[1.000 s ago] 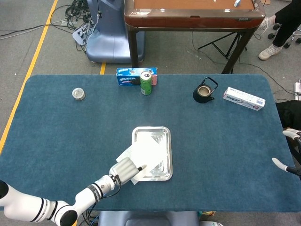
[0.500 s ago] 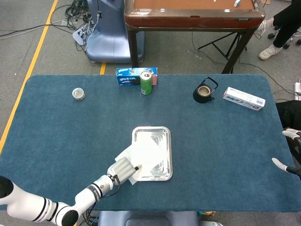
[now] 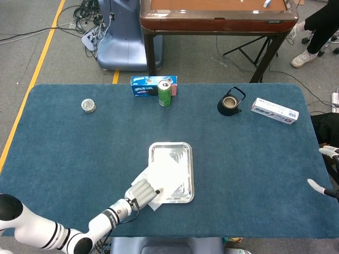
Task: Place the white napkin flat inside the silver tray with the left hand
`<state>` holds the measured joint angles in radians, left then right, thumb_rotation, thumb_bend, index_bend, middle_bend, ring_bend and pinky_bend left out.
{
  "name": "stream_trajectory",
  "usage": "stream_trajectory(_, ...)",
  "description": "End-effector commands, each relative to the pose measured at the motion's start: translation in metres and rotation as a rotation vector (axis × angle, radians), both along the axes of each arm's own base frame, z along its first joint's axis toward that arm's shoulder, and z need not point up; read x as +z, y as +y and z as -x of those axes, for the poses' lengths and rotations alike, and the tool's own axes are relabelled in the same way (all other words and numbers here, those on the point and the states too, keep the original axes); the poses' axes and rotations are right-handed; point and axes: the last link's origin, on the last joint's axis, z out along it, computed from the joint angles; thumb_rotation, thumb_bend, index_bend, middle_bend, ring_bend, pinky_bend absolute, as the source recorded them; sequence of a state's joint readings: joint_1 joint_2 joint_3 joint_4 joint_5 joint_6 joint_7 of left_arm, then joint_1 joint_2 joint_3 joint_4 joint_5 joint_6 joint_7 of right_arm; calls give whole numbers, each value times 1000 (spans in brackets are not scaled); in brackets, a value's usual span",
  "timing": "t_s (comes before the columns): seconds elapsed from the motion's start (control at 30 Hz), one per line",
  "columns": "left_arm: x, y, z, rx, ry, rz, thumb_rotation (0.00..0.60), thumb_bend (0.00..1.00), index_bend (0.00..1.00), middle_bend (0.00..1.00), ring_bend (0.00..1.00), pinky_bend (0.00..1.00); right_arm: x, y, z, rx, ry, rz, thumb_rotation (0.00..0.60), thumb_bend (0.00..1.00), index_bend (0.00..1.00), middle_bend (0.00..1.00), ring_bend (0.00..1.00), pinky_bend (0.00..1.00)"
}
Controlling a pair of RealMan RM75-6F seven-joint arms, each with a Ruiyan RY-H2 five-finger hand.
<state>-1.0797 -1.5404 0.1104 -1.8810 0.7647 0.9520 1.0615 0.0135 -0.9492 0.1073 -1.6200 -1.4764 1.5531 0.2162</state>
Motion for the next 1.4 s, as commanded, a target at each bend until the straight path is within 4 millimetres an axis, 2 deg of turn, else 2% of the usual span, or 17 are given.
stream_trajectory(0.03,-2,0,-2,0,-1,1,600,464,128,1000,929,1000,1,1,0,2,-3,4,600,72,261,246,168,265)
stream_trajectory(0.4,-7,6,-15,-3,6,-13,600,471,121,1000,930,1000,7,4,2,8,-23,25,600,72,261,247,168,264)
stream_trajectory(0.9,-12,17,-23,11,67,-48,600,485,119,1000,936,1000,14,7,4,13,-44,49,600,72,261,247,168,265)
stream_trajectory(1.4,-12,7,-44,-48,80,-46,600,487,119,1000,938,1000,21,12,4,29,-61,63,600,73,261,247,168,265)
